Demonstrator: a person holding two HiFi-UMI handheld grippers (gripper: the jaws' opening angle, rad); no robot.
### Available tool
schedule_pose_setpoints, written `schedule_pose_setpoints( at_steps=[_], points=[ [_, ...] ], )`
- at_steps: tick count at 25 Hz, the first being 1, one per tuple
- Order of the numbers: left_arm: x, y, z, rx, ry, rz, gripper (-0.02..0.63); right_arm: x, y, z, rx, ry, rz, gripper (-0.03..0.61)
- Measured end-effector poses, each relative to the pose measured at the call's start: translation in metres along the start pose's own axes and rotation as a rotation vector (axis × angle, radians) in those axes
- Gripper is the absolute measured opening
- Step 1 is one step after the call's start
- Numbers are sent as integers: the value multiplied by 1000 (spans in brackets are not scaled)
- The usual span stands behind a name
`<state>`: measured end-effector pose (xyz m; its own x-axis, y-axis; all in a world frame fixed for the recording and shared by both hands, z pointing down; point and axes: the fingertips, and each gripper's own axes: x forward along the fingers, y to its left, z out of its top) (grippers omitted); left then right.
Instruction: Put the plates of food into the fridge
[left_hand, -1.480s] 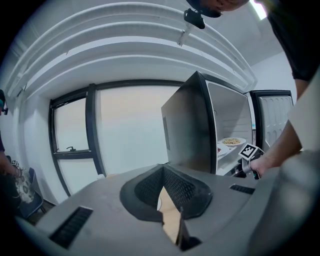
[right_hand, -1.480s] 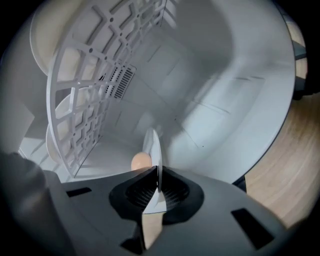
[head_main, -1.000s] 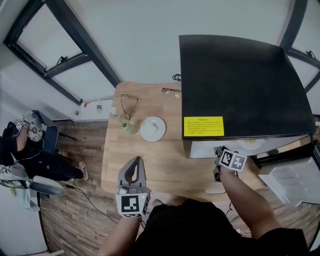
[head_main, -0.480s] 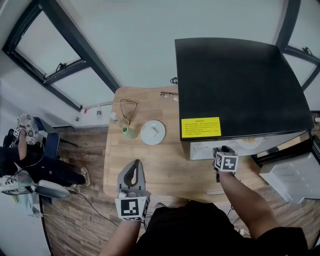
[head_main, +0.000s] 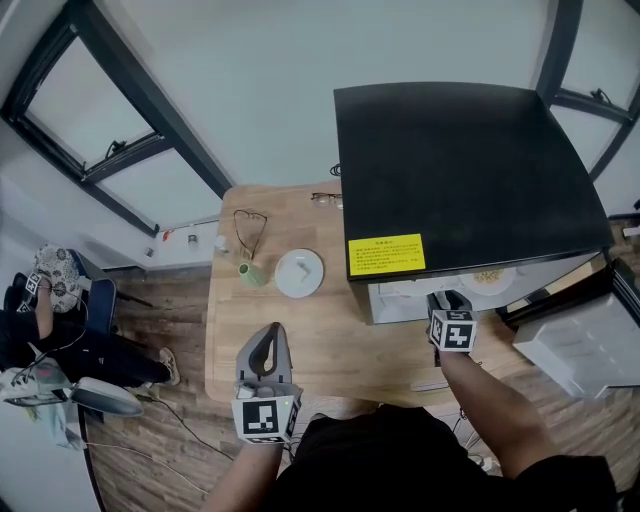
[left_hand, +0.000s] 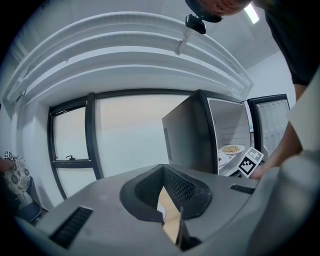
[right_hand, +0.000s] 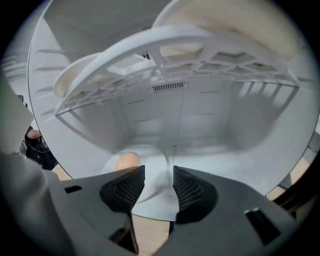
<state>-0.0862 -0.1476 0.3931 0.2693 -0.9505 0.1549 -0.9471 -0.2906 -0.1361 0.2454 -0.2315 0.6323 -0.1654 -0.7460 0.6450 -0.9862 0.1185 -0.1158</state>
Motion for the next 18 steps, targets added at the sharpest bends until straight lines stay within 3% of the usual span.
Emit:
schedule_pose_setpoints(
  at_steps=[12,18],
  points=[
    [13,-26,-6,-3,4,-87,3,-88,31,48,-122,-266,100,109],
    [20,-46,-5,-31,-7,-131,3,-135,29,70,-146,-363,103,66]
  ],
)
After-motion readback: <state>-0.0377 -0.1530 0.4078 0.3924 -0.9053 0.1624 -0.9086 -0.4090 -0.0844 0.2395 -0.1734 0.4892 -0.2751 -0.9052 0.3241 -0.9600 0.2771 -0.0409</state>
